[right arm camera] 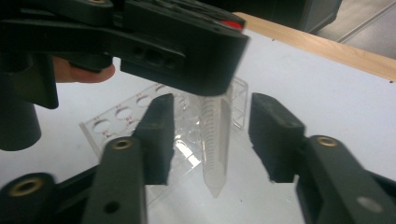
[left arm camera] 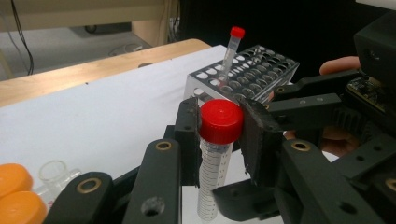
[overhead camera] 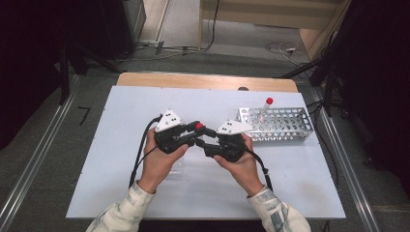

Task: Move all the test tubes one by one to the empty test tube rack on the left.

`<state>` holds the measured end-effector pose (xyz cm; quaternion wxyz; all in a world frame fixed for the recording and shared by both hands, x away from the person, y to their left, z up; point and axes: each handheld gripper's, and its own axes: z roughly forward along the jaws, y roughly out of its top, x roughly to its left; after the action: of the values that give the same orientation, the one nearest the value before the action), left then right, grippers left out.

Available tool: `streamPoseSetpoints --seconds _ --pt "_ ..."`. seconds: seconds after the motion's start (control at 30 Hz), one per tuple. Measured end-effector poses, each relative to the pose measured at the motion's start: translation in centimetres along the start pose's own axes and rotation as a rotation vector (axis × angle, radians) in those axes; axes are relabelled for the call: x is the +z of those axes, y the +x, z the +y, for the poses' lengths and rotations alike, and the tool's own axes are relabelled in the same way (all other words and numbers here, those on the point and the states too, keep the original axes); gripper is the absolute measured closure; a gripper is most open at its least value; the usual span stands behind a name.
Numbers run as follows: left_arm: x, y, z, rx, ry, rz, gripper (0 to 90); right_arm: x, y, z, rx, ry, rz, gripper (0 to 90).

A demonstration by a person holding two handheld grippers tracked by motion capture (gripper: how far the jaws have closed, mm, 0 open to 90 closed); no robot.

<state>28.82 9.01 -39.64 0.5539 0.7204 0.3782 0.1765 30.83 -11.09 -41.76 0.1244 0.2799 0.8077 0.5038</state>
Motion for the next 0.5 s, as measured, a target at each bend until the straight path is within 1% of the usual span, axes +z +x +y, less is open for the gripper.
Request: streamPoseSetpoints --seconds 0.07,0.17,0.37,0.5 --pt "-0.4 0.2 0.3 0.002 -0.008 0.006 70.7 -0.4 -0.3 0.1 0.012 -0.011 0.011 40.0" --pt "-1.2 0.4 0.8 -0.002 -0.011 0.018 70.7 -0.9 -0.7 0.2 0.028 -0.021 0.015 35.9" --pt "-2.5 1.1 1.4 -0.004 -0.012 0.049 70.7 -1.5 -1.2 0.3 0.043 -0.039 0.011 32.9" --pt "-3.2 1.9 1.5 -0.006 -0.012 0.072 70.7 -1.6 -1.4 0.3 0.049 -0.038 -0.001 30.9"
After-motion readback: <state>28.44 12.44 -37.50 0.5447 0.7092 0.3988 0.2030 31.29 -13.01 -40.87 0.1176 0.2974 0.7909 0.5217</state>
